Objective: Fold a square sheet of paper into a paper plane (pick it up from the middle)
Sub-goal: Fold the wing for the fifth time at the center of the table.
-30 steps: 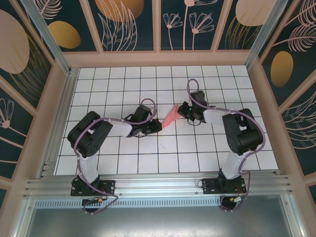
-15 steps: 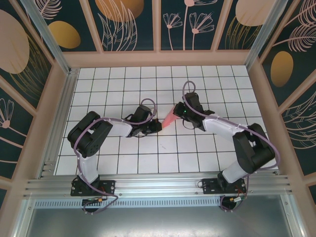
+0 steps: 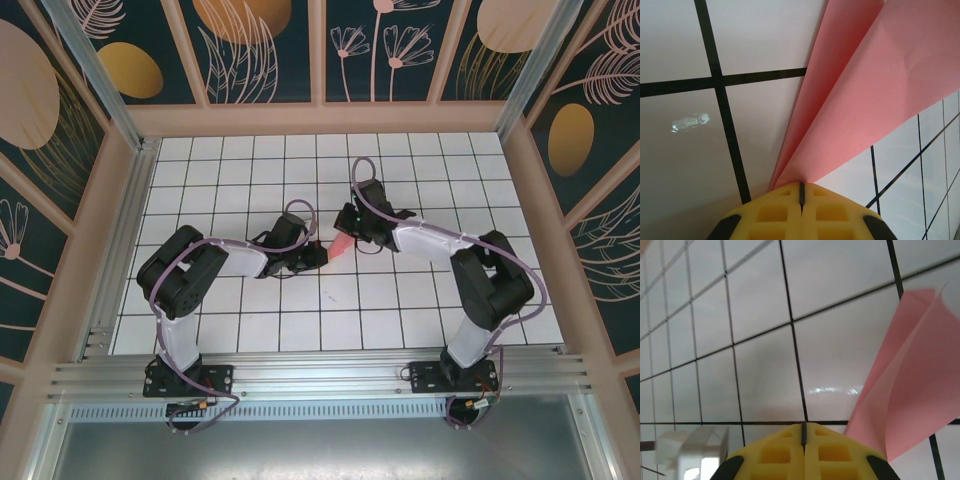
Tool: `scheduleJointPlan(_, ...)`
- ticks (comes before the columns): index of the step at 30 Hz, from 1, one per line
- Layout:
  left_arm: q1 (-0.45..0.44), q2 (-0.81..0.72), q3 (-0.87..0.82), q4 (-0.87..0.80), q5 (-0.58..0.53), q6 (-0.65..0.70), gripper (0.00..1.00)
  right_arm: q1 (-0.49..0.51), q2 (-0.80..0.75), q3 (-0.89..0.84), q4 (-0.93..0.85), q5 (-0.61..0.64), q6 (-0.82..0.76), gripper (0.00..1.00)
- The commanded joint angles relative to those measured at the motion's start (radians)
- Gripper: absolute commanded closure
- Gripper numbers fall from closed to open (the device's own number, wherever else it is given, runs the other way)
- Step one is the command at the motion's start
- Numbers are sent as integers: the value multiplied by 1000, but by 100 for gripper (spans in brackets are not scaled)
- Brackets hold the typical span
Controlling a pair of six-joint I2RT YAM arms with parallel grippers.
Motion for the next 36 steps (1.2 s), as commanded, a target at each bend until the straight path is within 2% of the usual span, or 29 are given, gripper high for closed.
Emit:
scheduleJointPlan(1,-3,75,-56,-166,-22,-8,100,1,72,64,-95,-77,62,100)
scheduleJointPlan(6,-4,74,-54,-166,-21,-6,100,11,150,81,-72,-160,72,100)
scheduleJointPlan(19,-3,81,-53,-168,-24,-10,100,19,182,34,-73,-211,66,100)
scheduleJointPlan(32,-4,72,-77,-167,-27,-10,100,-34,242,41,-117,-118,62,100)
scheduleJointPlan(36,-3,73,-89,-165,-21,-8,100,-92,237,36,-100,-105,53,100)
